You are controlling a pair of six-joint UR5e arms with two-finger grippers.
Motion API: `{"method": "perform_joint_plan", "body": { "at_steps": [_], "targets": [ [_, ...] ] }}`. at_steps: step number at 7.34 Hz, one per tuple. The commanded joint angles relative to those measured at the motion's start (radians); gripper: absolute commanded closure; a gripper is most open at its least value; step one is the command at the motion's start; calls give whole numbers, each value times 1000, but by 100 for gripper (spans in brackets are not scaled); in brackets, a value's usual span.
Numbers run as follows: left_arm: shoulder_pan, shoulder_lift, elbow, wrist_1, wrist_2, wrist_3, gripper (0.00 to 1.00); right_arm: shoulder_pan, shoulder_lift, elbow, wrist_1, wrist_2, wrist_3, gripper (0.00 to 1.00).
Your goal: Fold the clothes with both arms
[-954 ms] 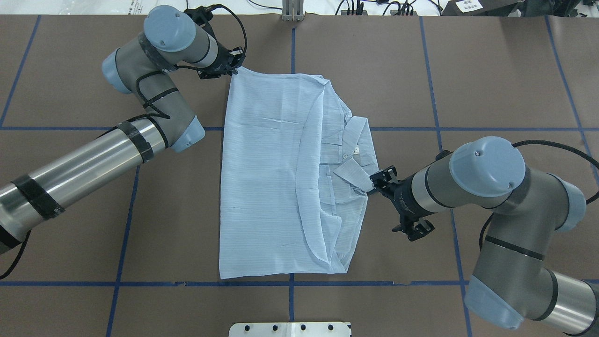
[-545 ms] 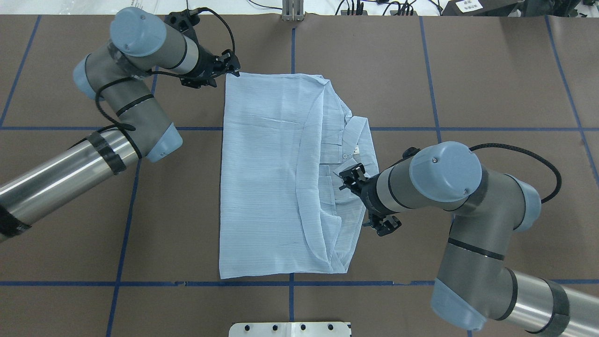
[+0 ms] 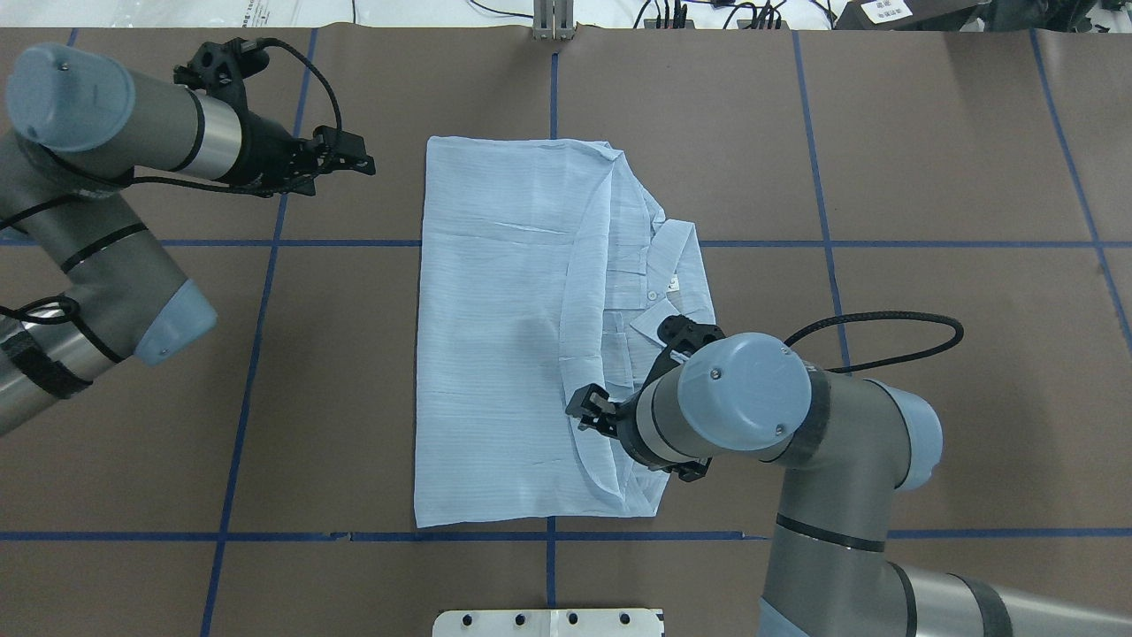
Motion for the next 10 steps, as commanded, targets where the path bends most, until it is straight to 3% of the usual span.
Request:
{"method": "perform_joint_plan", "body": {
  "at_steps": [1, 2, 4, 6, 10],
  "targets": [
    [-26, 90, -50, 0, 2, 90, 0, -27, 100, -83, -149, -43, -351, 0],
    [-31, 97, -52, 0, 4, 107, 0, -27, 152, -136, -201, -60, -490, 0],
    [-31, 100, -52, 0, 7, 105, 0, -27, 241, -200, -319, -106, -591, 0],
    [-31, 103, -52, 0, 9, 104, 0, -26, 269, -287, -329, -148, -709, 0],
    [-31, 109, -55, 0, 9, 98, 0, -20, 297, -365, -334, -178, -752, 0]
  ]
}}
